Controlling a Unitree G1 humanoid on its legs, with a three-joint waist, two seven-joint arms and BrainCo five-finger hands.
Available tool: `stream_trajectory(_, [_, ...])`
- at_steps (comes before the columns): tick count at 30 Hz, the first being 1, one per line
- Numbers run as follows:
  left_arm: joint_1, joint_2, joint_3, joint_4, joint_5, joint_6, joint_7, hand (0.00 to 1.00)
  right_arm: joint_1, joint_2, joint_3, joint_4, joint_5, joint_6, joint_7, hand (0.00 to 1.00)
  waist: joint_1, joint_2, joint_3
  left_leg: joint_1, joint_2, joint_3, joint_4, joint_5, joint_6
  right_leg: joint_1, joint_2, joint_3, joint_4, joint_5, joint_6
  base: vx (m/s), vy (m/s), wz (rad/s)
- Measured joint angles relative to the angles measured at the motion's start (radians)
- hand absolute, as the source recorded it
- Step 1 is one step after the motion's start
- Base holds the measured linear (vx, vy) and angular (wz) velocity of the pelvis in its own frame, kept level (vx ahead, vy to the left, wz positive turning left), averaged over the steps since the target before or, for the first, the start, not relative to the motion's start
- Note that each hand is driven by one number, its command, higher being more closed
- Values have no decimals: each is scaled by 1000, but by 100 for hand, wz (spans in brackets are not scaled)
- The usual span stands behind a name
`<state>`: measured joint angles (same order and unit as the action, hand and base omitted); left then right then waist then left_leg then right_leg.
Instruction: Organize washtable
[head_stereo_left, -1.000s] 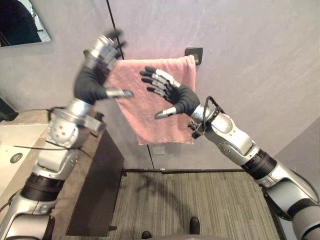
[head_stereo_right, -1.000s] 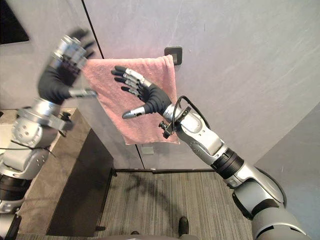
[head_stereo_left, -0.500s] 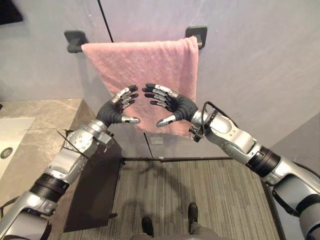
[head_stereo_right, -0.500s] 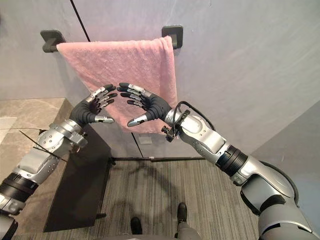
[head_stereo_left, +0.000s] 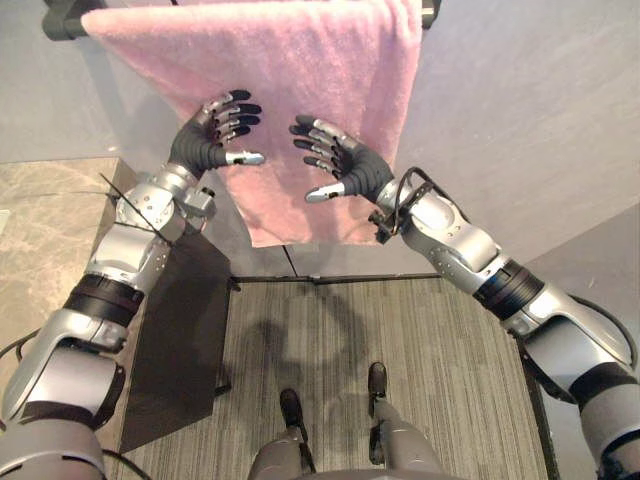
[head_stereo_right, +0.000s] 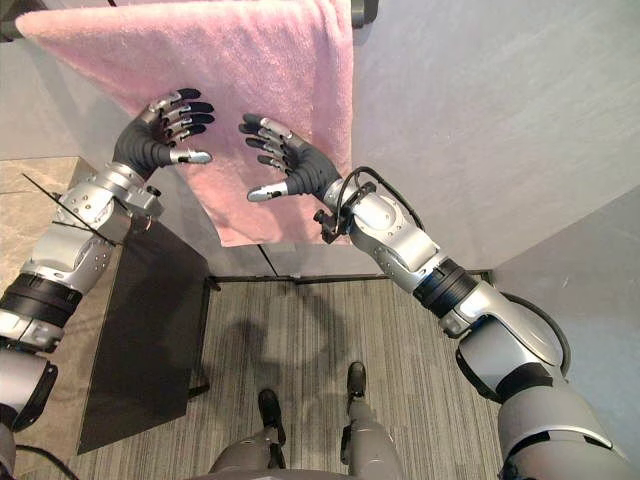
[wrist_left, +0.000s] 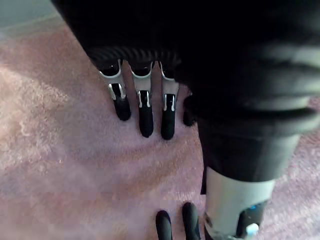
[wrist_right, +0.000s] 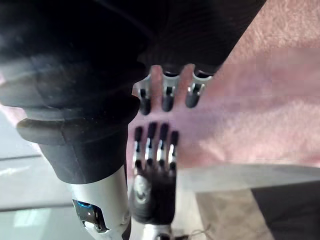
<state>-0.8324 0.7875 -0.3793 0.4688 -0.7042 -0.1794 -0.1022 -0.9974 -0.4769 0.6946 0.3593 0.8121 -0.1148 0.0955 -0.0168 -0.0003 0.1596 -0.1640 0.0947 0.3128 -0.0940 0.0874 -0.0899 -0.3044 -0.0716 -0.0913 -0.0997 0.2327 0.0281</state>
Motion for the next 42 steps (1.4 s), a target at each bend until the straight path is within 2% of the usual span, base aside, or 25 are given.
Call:
stream_trajectory(2, [-11, -9, 4, 13, 0, 0, 0, 0, 0, 2, -25, 22, -3, 8, -8, 0, 3, 0, 7, 0, 0, 0, 0, 0, 0, 0, 0, 1, 0, 1, -1, 16, 31, 0])
stream_trajectory(9, [48, -30, 138, -5, 1, 2, 0, 0, 17, -10, -143, 43, -20, 9, -13, 0, -2, 3, 32, 6, 3, 11, 0, 0, 0, 0, 4, 12, 0, 4, -4, 9, 17, -5])
stream_trajectory(17, [197, -30, 300, -38, 0, 1, 20, 0, 213, -83, -271, 20, -21, 14, -13, 0, 1, 3, 32, 30, 9, 17, 0, -1, 0, 22, 6, 15, -1, 4, -4, 20, 23, -2])
stream_trajectory(27, [387, -29, 455, -126, -1, 1, 15, 0, 415, -100, -425, -78, -38, 15, -1, 0, 5, 3, 31, 47, 11, 20, -1, -1, 0, 36, 5, 19, -4, 3, -3, 1, 7, 0])
stream_trajectory(32, [584, -54, 522, -233, -1, 1, -11, 0, 604, -103, -538, -157, -38, 16, 17, 0, 5, 7, 27, 67, 10, 19, -1, -3, 2, 58, 3, 15, -4, -4, 5, 25, 35, 2])
stream_trajectory(35, [704, -141, 603, -290, -1, 1, -28, 0, 745, -76, -662, -200, -38, 15, 18, 0, 10, 14, 6, 70, 8, 11, -1, -6, 4, 66, -1, 9, -4, -8, 10, 36, 47, 9])
stream_trajectory(36, [756, -186, 636, -306, 0, 1, -28, 0, 810, -43, -737, -215, -38, 15, 16, 0, 9, 18, -9, 75, 7, 8, -1, -9, 3, 73, -1, 7, -5, -11, 13, 49, 49, 10])
stream_trajectory(38, [833, -268, 696, -333, 2, 2, -24, 0, 904, 29, -864, -243, -39, 11, 9, 0, 8, 26, -41, 76, 7, -2, -1, -10, 3, 80, -2, -7, -4, -20, 16, 51, 33, 17])
stream_trajectory(40, [919, -395, 776, -385, 11, 1, -11, 0, 1006, 146, -1031, -273, -39, 1, -12, 0, 5, 34, -68, 96, 10, -10, -3, -13, 2, 107, -1, -20, -5, -42, 21, 38, 15, 18])
stream_trajectory(42, [987, -488, 795, -425, 23, 0, 6, 0, 1068, 235, -1133, -283, -40, -16, -35, 0, 4, 44, -101, 98, 10, -12, -7, -22, 0, 112, -1, -30, -5, -51, 18, 28, 8, 9])
